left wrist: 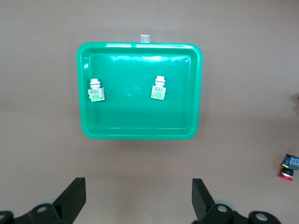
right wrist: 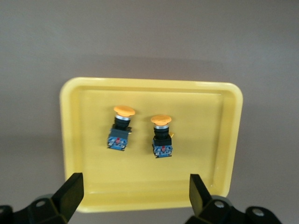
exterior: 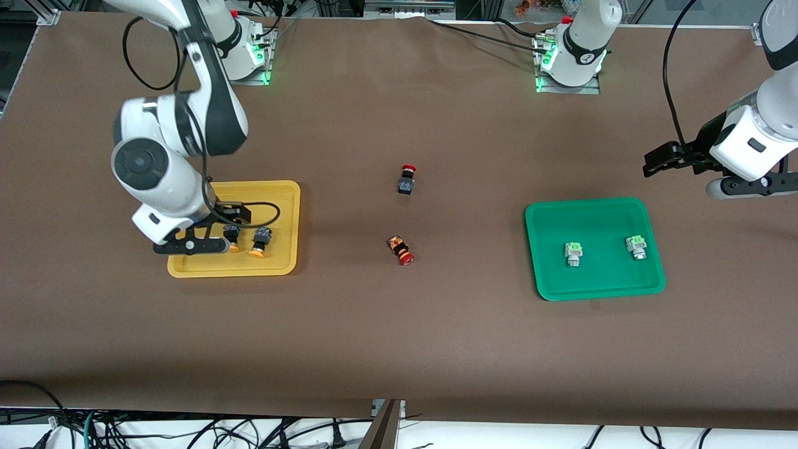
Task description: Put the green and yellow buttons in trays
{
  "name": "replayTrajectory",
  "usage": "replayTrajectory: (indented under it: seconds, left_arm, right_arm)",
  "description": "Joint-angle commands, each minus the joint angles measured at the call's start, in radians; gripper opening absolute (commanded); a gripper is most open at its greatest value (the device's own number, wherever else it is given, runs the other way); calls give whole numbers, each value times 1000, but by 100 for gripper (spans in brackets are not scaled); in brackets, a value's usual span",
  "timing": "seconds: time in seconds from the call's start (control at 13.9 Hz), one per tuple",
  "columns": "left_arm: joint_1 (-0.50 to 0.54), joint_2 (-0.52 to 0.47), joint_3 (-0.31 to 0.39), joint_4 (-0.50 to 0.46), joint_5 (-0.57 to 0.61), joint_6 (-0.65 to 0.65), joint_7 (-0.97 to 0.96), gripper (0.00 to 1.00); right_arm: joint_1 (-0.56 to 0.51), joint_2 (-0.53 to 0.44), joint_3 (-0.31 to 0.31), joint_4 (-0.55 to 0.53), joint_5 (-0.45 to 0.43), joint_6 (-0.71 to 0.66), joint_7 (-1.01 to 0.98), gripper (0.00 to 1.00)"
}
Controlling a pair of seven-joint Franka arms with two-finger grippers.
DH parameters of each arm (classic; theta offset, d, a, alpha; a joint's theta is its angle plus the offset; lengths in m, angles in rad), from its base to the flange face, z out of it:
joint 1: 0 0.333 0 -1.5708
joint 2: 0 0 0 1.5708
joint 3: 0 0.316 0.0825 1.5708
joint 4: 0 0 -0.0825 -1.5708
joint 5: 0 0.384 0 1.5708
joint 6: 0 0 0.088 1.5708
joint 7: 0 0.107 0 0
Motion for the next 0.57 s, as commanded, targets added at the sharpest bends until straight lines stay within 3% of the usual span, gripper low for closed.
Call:
replayTrajectory:
  seconds: [0.0,0.22,0.36,0.5]
  left_arm:
    - [0,26,9,45,-10,-13,26,100]
    - [-16,89,7,159,-16,-45,17,100]
    - [-13,134,6,229,-23,-94,17,100]
    - [-4,137,7,236,-22,-94,20,100]
  right_arm:
    - [20,-112,3,11,3,-74,25,100]
    - [-13,-217,31,15,-2,-181,10,100]
    - [-199,-303,224,11,-15,-227,6,100]
    - [-289,-343,295,9,-35,-265,-10,100]
